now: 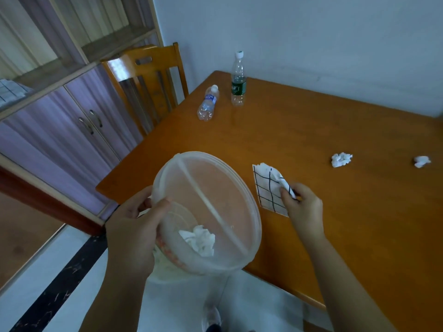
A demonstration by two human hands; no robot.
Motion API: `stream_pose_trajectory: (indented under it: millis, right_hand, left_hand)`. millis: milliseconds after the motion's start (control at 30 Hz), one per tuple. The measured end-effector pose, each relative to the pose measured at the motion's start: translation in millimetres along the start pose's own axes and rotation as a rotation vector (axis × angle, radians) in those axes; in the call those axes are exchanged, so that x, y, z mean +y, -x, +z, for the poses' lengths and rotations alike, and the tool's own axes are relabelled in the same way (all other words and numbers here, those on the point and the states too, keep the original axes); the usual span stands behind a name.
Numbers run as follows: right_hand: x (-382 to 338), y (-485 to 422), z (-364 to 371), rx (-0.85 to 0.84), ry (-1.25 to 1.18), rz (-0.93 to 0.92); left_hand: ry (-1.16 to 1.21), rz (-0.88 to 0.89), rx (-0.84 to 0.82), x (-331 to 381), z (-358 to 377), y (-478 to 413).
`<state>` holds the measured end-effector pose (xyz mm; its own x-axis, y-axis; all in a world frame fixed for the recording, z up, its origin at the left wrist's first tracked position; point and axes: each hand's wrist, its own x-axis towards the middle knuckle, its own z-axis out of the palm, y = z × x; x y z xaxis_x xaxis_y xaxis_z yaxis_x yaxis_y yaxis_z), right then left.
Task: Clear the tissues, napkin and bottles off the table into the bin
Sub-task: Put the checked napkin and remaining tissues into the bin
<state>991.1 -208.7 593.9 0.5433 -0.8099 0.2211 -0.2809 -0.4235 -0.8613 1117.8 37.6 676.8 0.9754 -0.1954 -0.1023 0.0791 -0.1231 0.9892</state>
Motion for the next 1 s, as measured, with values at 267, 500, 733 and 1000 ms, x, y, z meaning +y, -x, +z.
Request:
stream_pose_trajectory:
  millis: [267, 500, 733, 1000]
  right_hand:
    - [-78.5, -13.5, -21.6, -0.016, -0.097, -0.190]
    - [-83.3, -11.4, 7.9, -0.301, 0.071, -0.175]
    - [-60.5, -19.0, -13.0, -0.188, 0.203, -0.118]
    - [-9.4, -45.7, -57.1, -0.072, 0.378, -0.020]
  left_hand:
    - [0.164, -0.054, -0.079, 9.9, 41.5, -17.1]
    - [0.220, -0.060, -0.199, 21.7, 70.8, -39.7]
    - [0.174, -0.002, -0.303, 27.2, 98.9, -62.6]
    - [0.129, 0.060, -0.329, 33.0, 157.9, -75.6]
